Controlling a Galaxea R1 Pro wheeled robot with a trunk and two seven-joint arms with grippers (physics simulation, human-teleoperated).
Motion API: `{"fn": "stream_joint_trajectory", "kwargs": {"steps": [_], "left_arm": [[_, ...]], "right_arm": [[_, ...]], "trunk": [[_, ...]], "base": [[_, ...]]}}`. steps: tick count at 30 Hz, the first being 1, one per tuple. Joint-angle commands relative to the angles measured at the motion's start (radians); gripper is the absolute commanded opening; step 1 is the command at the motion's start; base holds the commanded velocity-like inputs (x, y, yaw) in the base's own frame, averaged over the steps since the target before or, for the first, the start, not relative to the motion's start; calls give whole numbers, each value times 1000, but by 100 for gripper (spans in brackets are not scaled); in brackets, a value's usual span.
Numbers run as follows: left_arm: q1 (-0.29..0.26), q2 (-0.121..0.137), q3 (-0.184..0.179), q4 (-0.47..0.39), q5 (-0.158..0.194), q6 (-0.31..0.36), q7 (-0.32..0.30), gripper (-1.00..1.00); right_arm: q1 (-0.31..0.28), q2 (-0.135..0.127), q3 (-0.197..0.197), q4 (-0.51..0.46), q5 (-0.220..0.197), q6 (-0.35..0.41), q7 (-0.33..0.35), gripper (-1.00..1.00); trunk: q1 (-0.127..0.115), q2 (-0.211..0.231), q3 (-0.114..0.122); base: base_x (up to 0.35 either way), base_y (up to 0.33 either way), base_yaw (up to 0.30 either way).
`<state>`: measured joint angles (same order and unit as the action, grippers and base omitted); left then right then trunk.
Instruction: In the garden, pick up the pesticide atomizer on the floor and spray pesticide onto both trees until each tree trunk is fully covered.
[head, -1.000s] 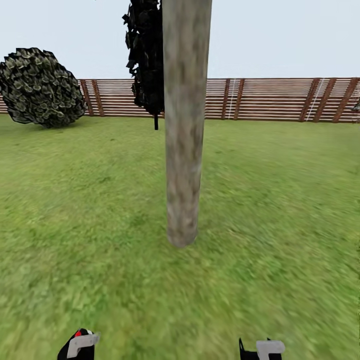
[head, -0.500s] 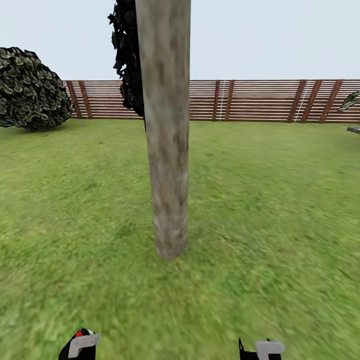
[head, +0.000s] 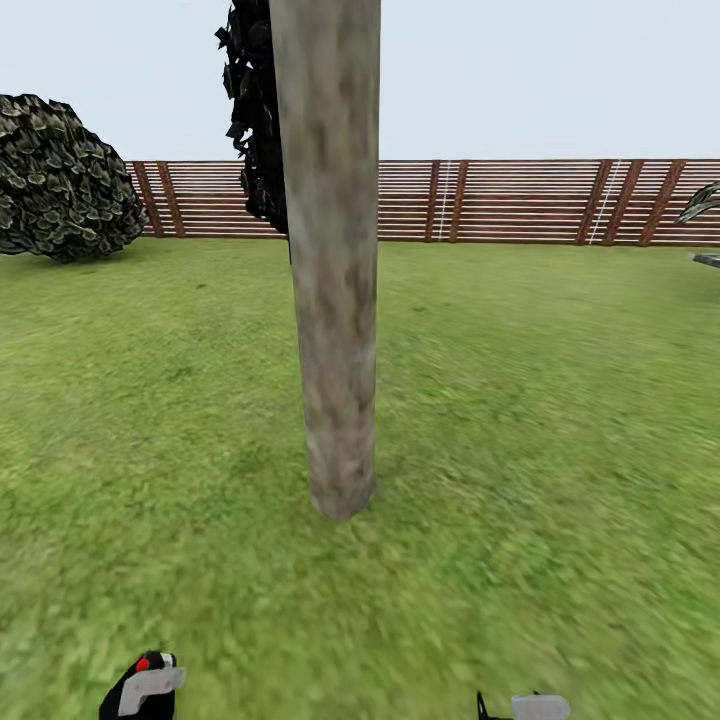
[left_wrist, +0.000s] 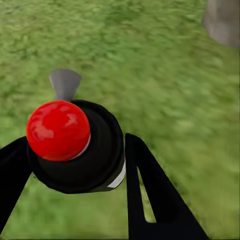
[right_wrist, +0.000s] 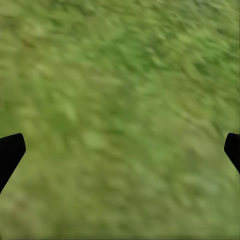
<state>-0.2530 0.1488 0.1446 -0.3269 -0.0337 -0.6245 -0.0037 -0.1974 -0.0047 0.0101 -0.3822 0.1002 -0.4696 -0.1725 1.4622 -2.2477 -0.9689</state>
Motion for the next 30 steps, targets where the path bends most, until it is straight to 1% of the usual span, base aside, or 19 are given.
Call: {"fn": "stream_joint_trajectory", "kwargs": {"steps": [1, 2, 5, 7, 8, 10, 12, 14, 15, 17, 18, 19, 20, 21, 22, 23, 26, 27, 30], "left_arm": [[-1, 10, 0, 4, -9, -3, -2, -100], [-1, 38, 0, 9, -9, -3, -6, -100], [-3, 68, -5, 13, -11, -2, -16, -100], [-10, 84, -10, 13, -14, 4, -54, -100], [-13, 93, -11, 14, -20, 10, -92, -100], [-17, 116, -10, 7, -61, 64, -237, -100], [-32, 143, -7, -12, -95, 141, -374, -100], [-59, 162, -10, -45, -112, 212, -494, -100], [-67, 165, -10, -53, -117, 229, -523, -100], [-103, 173, -11, -84, -157, 294, -638, -100], [-126, 175, -11, -96, -191, 327, -689, -100], [-150, 175, -10, -105, -232, 359, -734, -100], [-187, 174, -9, -113, -296, 399, -790, -100], [-209, 172, -9, -116, -333, 418, -822, -100], [-219, 171, -10, -117, -351, 425, -837, -100], [-246, 165, -10, -121, -398, 440, -882, -100], [-285, 154, -11, -123, -469, 456, -953, -100], [-304, 148, -10, -124, -503, 469, -984, -100], [-320, 143, -10, -124, -545, 499, -1010, -100]], "right_arm": [[-1, 0, 1, 1, 10, -1, -9, 100], [-1, -1, -2, 1, 9, 0, -9, 100], [-1, -3, -5, -5, 8, 0, -8, 100], [-1, -5, -6, -13, 8, 0, -7, 100], [-1, -6, -5, -22, 9, 1, -5, 100], [-3, -9, -1, -55, 45, 3, -3, 100], [-15, -14, 8, -93, 144, 4, 1, 100], [-44, -16, 21, -123, 287, 10, 35, 100], [-54, -16, 23, -127, 323, 13, 52, 100], [-102, -13, 28, -135, 448, 50, 152, 100], [-130, -10, 30, -136, 492, 87, 216, 100], [-157, -5, 32, -138, 522, 131, 284, 100], [-190, 10, 34, -141, 549, 193, 378, 100], [-208, 23, 35, -142, 560, 226, 429, 100], [-217, 30, 35, -143, 564, 239, 451, 100], [-241, 45, 36, -144, 575, 266, 507, 100], [-287, 59, 37, -145, 590, 286, 597, 100], [-311, 63, 37, -146, 597, 291, 663, 100], [-342, 66, 37, -154, 602, 295, 792, 100]], "trunk": [[0, 0, -1], [0, 0, -1], [0, 0, -1], [0, 0, -1], [0, 0, -1], [0, 0, -1], [0, 0, -1], [0, 0, -1], [0, 0, -1], [0, 0, -1], [0, 0, -1], [0, 0, -1], [0, 0, -1], [0, 0, -1], [0, 0, -1], [0, 0, -1], [0, 0, -1], [0, 0, -1], [0, 0, -1]], "base": [[0, 0, 0], [0, 0, 0], [0, 0, 0], [0, 0, 0], [0, 0, 0], [0, 0, 0], [0, 0, 0], [0, 0, 0], [0, 0, 0], [0, 0, 0], [0, 0, 0], [0, 0, 0], [0, 0, 0], [0, 0, 0], [0, 0, 0], [0, 0, 0], [0, 0, 0], [0, 0, 0], [0, 0, 0]]}}
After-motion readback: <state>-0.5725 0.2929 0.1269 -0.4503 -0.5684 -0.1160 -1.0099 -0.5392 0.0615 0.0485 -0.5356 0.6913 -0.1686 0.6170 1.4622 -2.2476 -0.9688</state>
